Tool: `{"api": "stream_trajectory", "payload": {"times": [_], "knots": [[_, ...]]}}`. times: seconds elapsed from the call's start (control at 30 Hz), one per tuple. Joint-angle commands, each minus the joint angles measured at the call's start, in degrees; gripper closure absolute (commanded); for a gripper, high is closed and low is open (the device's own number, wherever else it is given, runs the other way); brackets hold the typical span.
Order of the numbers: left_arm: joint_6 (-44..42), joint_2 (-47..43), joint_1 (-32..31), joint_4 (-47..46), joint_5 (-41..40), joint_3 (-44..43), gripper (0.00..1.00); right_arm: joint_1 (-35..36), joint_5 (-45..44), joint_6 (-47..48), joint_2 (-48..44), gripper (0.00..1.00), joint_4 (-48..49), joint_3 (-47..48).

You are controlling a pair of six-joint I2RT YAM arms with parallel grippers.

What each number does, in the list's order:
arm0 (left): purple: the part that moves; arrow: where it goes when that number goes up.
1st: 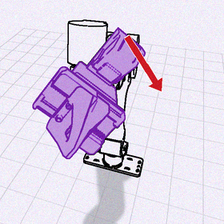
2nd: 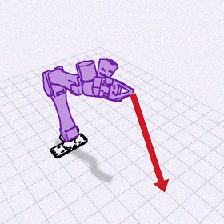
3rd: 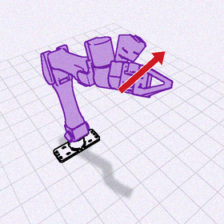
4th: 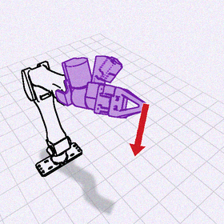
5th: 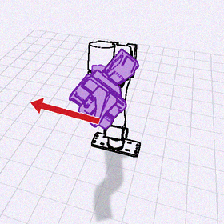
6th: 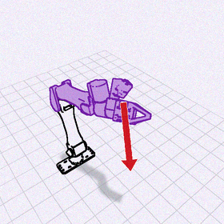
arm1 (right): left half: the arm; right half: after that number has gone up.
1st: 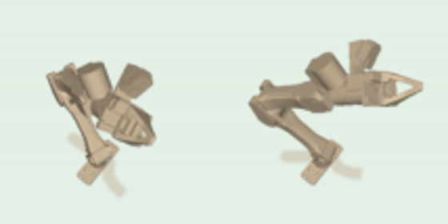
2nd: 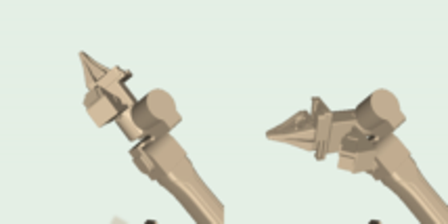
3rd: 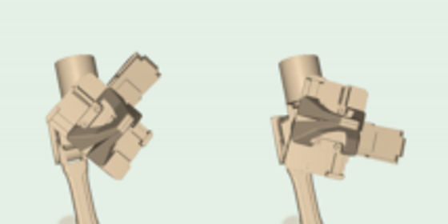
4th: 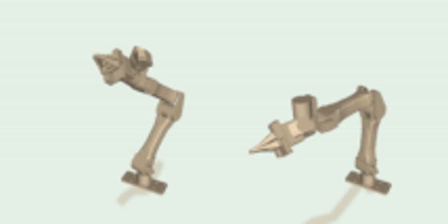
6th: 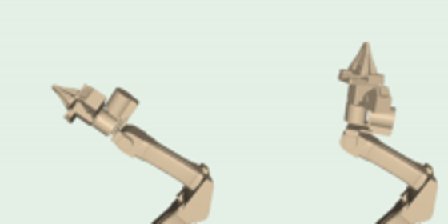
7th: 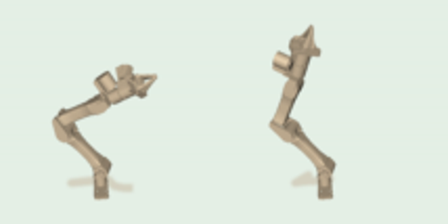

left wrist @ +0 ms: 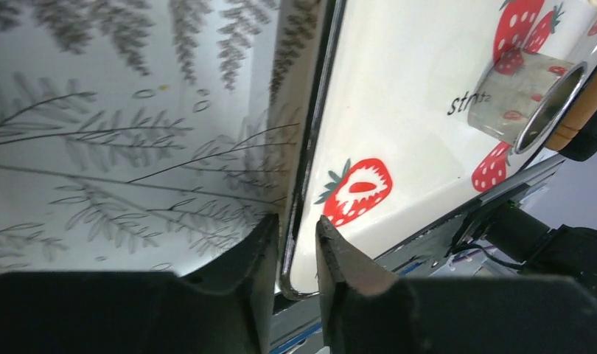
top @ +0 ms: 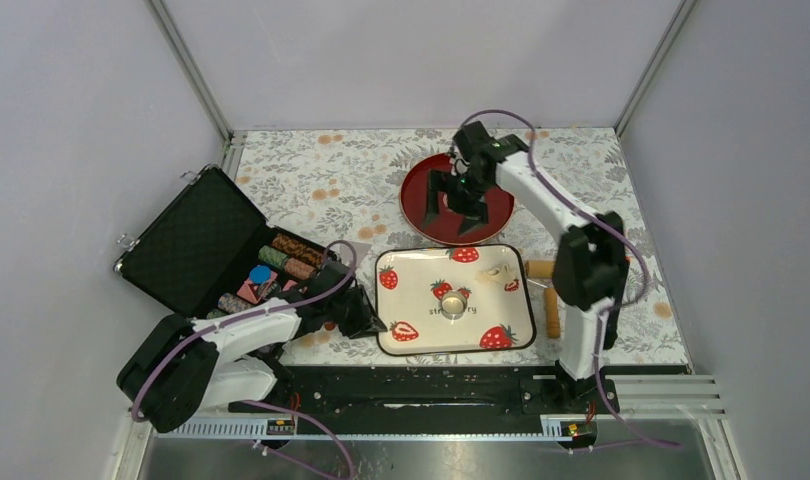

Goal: Roll out the dumpling wrappers from the dough

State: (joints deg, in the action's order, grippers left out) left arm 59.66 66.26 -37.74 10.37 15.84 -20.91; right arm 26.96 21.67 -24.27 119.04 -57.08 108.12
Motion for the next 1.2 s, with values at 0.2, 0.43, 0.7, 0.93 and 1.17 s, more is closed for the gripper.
{"api": "stream_trajectory", "payload": {"times": [0.2,0.43,0.7,0.93,1.17], "knots": [[-1.6,-3.02,-1.17,0.05,-7.0,-6.42,0.33,0.37,-3.92,-5.02,-31.14,0.01,16.9,-37.16],[-3.91,-14.62,4.25,2.51,-5.36,-4.85,0.22,0.98,-10.97,-10.29,-50.45,0.0,36.12,-62.72],[-15.18,-17.74,11.32,25.22,-17.24,-10.86,0.24,1.25,-16.4,-9.66,-57.77,0.0,41.16,-72.71],[-16.97,-9.36,11.2,30.51,-22.67,-14.91,0.31,1.25,-16.1,-9.57,-54.46,0.01,42.19,-72.33],[-19.41,-1.36,10.83,28.99,-22.8,-16.45,0.39,1.25,-16.49,-9.56,-53.93,0.01,42.58,-72.53]]}}
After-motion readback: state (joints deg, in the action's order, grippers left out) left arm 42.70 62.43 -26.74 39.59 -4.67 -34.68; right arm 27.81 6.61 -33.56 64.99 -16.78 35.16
